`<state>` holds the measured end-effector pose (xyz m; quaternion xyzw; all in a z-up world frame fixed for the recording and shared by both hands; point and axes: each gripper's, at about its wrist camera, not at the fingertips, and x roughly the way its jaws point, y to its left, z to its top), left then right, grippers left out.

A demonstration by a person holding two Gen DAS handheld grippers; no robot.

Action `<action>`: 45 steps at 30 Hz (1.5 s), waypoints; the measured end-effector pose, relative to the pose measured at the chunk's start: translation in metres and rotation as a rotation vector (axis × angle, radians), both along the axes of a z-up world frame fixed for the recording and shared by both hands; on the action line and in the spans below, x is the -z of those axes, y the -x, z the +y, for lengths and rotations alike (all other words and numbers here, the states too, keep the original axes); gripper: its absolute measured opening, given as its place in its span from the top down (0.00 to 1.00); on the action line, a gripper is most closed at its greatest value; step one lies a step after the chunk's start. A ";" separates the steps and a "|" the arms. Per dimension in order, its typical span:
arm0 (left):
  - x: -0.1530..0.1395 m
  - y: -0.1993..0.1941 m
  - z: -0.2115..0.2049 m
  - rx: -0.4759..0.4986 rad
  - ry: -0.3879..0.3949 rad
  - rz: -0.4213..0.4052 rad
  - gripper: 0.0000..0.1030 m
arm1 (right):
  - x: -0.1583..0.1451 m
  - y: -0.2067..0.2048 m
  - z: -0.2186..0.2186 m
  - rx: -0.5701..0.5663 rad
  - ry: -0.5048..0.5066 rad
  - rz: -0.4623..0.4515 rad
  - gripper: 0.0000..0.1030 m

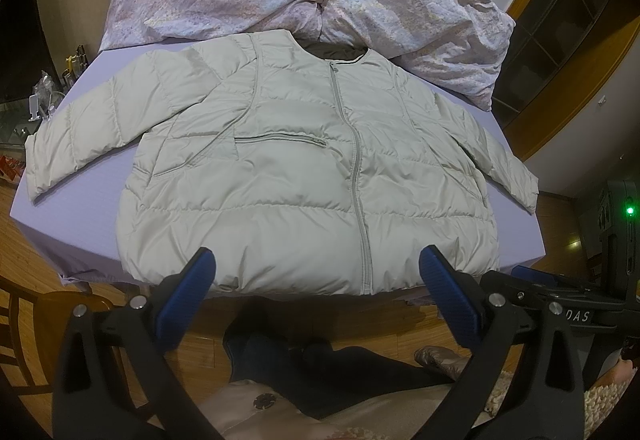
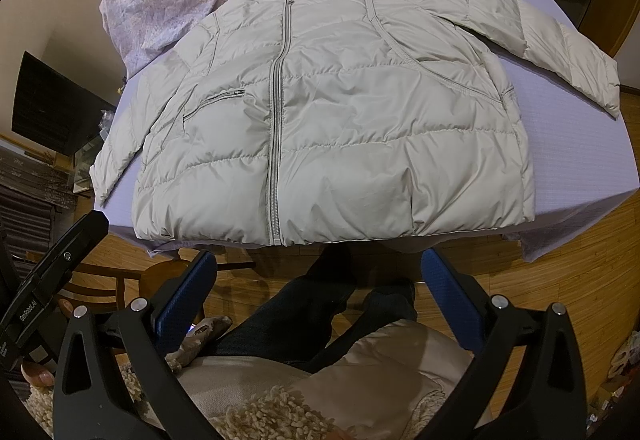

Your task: Fold large clothes

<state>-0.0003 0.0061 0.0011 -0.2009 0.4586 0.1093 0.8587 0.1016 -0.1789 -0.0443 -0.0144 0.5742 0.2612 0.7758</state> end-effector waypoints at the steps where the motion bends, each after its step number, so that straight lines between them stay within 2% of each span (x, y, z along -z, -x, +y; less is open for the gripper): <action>1: 0.000 0.000 0.000 0.000 0.000 0.001 0.02 | 0.000 0.000 0.000 0.000 0.000 0.001 0.01; 31: 0.001 0.000 0.001 -0.002 0.005 0.007 0.02 | 0.000 -0.005 0.002 0.010 -0.004 0.013 0.01; 37: 0.013 -0.003 0.012 0.005 0.034 0.025 0.02 | 0.007 -0.021 -0.010 0.075 -0.040 0.065 0.01; 40: 0.016 -0.006 0.013 0.014 0.048 0.030 0.02 | 0.012 -0.042 -0.018 0.133 -0.079 0.090 0.01; 42: 0.018 -0.010 0.013 0.019 0.055 0.039 0.02 | 0.016 -0.058 -0.029 0.185 -0.106 0.105 0.01; 45: 0.019 -0.014 0.011 0.024 0.062 0.049 0.02 | 0.024 -0.090 -0.059 0.301 -0.201 0.132 0.01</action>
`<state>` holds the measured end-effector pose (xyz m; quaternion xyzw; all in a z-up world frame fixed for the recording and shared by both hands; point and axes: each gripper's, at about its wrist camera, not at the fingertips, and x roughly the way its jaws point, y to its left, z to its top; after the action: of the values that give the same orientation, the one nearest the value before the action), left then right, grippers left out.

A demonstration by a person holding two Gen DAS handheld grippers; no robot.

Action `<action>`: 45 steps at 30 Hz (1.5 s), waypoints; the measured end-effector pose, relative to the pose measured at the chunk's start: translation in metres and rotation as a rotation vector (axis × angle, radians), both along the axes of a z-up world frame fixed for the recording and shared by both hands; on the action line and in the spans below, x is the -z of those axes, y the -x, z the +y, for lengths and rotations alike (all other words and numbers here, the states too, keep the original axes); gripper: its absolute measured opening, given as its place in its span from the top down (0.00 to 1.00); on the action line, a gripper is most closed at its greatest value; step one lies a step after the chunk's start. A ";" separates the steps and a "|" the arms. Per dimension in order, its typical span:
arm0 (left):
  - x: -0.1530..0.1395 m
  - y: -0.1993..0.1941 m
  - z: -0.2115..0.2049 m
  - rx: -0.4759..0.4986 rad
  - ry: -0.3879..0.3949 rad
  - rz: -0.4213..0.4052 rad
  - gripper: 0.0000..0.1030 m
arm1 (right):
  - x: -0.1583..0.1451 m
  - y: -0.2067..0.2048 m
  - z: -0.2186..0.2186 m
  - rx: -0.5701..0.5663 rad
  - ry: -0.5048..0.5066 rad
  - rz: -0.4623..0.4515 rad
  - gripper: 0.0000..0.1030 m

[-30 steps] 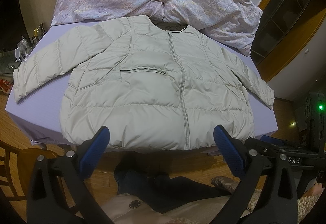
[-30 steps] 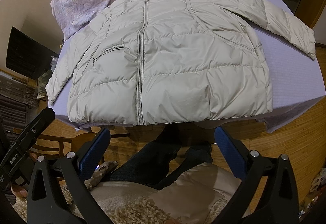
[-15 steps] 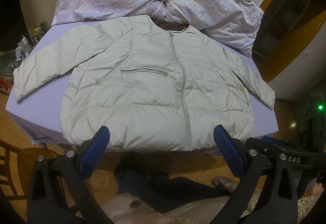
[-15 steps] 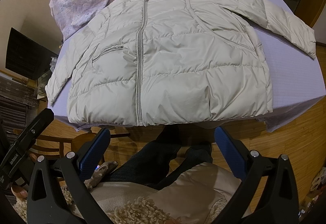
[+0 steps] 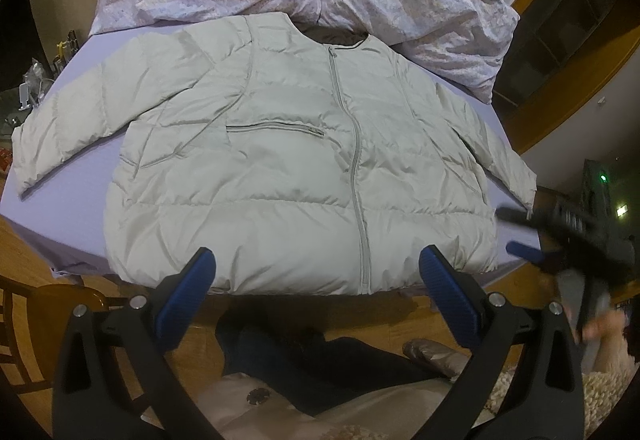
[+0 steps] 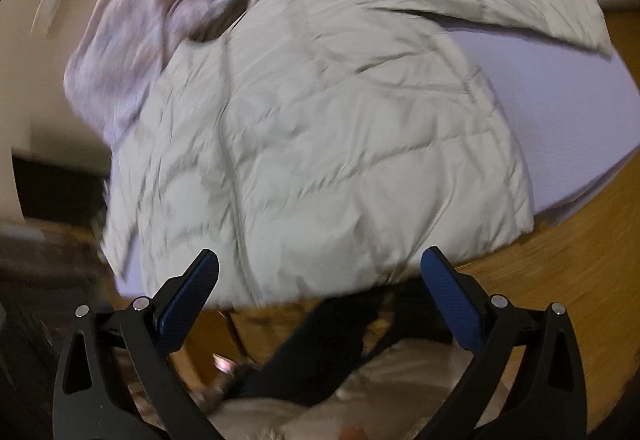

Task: Fold large clothes
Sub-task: 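Grasp the jacket sleeve cuff with the right tool and lift it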

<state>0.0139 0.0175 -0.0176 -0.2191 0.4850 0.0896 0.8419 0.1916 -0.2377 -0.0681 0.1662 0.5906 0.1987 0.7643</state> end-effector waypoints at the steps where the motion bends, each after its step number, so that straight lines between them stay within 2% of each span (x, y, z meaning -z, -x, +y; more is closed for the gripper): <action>1: 0.001 -0.001 0.000 0.001 0.002 0.003 0.02 | 0.003 -0.011 -0.011 0.049 -0.015 -0.004 0.01; 4: 0.002 -0.006 0.001 0.004 0.006 0.010 0.02 | 0.010 -0.044 -0.050 0.186 0.000 -0.033 0.01; 7: 0.002 -0.011 0.002 0.004 0.005 0.023 0.02 | 0.025 -0.076 -0.098 0.345 -0.058 0.006 0.03; 12: 0.002 -0.022 0.008 -0.029 -0.032 0.040 0.02 | 0.057 -0.115 -0.176 0.635 -0.188 0.079 0.20; 15: 0.001 -0.029 0.013 -0.059 -0.072 0.042 0.02 | 0.072 -0.131 -0.213 0.760 -0.227 0.093 0.26; 21: -0.002 -0.040 0.021 -0.093 -0.152 0.048 0.02 | 0.093 -0.144 -0.256 0.943 -0.362 0.111 0.26; 26: 0.001 -0.046 0.030 -0.114 -0.183 0.065 0.02 | 0.099 -0.150 -0.271 0.987 -0.418 0.087 0.34; 31: 0.005 -0.048 0.043 -0.150 -0.180 0.068 0.02 | 0.109 -0.160 -0.274 1.021 -0.454 0.096 0.61; 33: 0.005 -0.047 0.048 -0.163 -0.180 0.058 0.02 | 0.112 -0.162 -0.276 1.033 -0.447 0.106 0.80; 35: 0.005 -0.045 0.054 -0.180 -0.189 0.046 0.02 | 0.109 -0.164 -0.274 1.026 -0.445 0.078 0.87; 39: 0.008 -0.042 0.070 -0.224 -0.187 0.051 0.02 | 0.074 -0.175 -0.262 0.943 -0.360 -0.063 0.93; 45: 0.018 -0.037 0.103 -0.295 -0.164 0.080 0.02 | 0.004 -0.203 -0.216 0.769 -0.333 -0.232 0.94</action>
<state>0.0509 0.1209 -0.0351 -0.2146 0.4718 0.2600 0.8147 0.3944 -0.4534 -0.0724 0.4715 0.3557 0.0094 0.8069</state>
